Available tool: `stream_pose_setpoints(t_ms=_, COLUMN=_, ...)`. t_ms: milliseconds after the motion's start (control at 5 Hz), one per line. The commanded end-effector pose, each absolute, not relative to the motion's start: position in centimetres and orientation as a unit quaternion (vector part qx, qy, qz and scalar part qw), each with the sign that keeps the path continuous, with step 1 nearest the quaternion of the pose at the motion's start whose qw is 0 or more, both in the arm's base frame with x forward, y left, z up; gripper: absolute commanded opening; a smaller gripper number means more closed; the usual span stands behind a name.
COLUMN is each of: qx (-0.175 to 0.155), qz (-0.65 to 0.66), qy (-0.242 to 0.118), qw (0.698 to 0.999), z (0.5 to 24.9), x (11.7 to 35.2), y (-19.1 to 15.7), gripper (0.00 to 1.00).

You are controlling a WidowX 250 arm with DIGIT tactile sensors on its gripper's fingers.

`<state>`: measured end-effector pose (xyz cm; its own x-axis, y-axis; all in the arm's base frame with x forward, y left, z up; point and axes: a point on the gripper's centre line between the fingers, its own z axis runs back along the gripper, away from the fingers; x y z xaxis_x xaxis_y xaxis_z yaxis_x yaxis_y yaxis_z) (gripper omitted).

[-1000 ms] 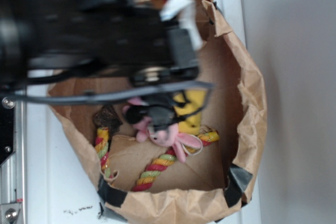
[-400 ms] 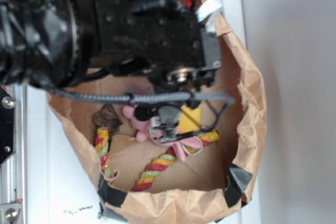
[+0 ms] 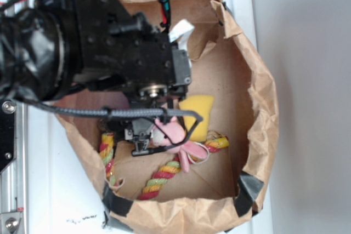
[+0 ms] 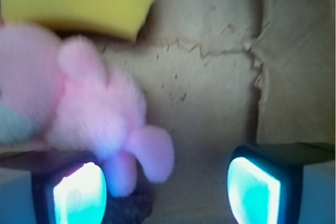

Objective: Grab the rock.

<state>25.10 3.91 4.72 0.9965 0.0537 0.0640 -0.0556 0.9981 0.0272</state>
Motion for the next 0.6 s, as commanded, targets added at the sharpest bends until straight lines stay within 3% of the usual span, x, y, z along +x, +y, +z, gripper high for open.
stream_pose_setpoints(t_ms=0, qx=0.008, qz=0.000, qy=-0.042, qw=0.999, z=5.5, x=24.2, y=3.4, gripper=1.00)
stream_pose_setpoints(t_ms=400, qx=-0.017, qz=-0.021, qy=-0.039, qw=0.999, z=6.3, x=22.4, y=1.8, gripper=1.00)
